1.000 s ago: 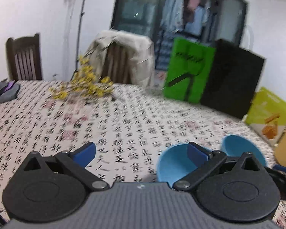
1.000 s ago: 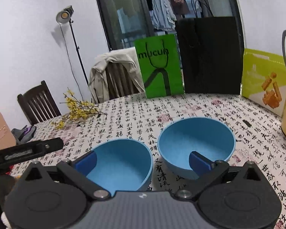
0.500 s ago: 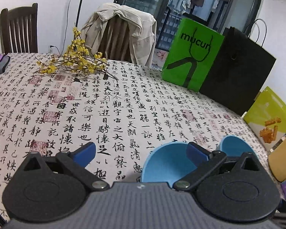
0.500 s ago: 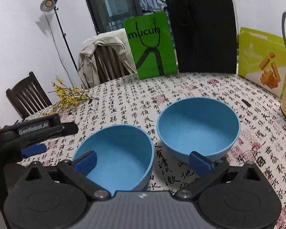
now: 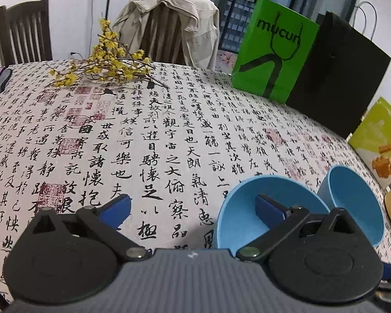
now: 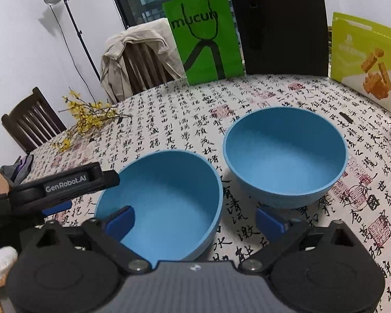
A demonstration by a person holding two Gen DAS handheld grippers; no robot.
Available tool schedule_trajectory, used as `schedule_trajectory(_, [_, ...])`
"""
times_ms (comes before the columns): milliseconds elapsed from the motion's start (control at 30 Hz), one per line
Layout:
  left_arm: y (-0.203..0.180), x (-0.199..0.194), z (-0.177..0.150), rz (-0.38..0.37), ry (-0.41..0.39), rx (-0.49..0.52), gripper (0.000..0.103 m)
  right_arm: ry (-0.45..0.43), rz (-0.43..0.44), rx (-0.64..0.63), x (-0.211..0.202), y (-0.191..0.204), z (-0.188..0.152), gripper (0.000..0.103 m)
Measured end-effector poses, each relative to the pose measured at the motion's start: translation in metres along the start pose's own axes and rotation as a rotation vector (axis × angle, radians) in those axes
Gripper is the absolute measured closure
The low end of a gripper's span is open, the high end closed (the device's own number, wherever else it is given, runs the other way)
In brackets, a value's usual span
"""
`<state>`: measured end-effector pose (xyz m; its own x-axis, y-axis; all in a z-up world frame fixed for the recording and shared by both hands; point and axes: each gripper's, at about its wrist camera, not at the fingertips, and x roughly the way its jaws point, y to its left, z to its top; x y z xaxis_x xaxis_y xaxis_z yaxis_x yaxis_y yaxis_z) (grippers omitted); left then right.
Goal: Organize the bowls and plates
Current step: 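Lower both open grippers onto the rims of the two blue bowls, then close the left gripper on one blue bowl rim while the right gripper closes on another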
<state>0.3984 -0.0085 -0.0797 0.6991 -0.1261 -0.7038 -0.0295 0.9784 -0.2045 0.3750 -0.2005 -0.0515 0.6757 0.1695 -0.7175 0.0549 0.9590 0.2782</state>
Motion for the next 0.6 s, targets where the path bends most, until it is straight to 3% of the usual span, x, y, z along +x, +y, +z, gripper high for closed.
schedule_trajectory(267, [0.003,0.010,-0.006,0.001,0.034,0.004,0.001,0.043,-0.005,0.007,0.015,-0.002,-0.001,0.016])
schedule_trajectory(400, [0.004,0.013,-0.008,0.007,0.034,0.001,0.003,0.055,-0.015,0.010,0.021,-0.001,-0.001,0.029])
schedule_trajectory(600, [0.000,0.017,-0.010,-0.014,0.037,0.030,0.019,0.070,-0.015,-0.013,0.027,0.004,-0.001,0.037])
